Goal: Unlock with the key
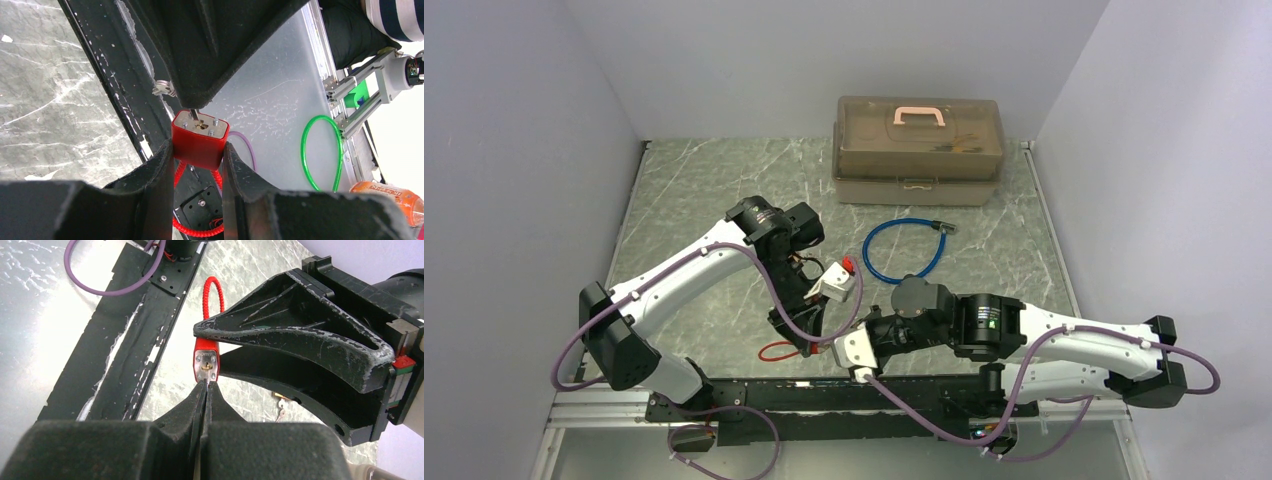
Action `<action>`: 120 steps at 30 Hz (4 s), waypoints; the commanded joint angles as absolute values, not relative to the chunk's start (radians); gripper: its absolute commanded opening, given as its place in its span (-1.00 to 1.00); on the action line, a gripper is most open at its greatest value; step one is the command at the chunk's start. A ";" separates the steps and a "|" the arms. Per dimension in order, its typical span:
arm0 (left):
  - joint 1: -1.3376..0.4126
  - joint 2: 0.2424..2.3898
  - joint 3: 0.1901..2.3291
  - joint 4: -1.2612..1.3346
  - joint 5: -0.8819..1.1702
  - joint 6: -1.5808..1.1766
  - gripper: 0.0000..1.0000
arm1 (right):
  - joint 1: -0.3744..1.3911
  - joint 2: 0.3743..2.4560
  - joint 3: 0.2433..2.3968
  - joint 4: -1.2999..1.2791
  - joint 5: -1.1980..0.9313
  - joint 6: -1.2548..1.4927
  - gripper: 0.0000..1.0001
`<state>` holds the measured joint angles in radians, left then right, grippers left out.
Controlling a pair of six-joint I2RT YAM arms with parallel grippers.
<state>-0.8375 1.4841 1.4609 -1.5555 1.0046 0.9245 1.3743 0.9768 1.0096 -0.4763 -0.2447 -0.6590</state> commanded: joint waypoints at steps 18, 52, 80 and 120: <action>-0.841 1.482 1.513 -1.576 1.043 0.900 -1.00 | 1.388 1.003 1.052 -0.443 -0.203 -0.685 -1.00; -0.842 1.468 1.525 -1.576 1.034 0.872 -1.00 | 1.390 0.979 0.986 -0.436 -0.173 -0.681 -1.00; -0.859 1.558 1.581 -1.540 0.930 0.722 -1.00 | 1.398 1.011 1.053 -0.462 -0.200 -0.675 -1.00; -0.842 1.483 1.525 -1.577 0.966 0.836 -1.00 | 1.402 0.983 1.065 -0.505 -0.160 -0.638 -1.00</action>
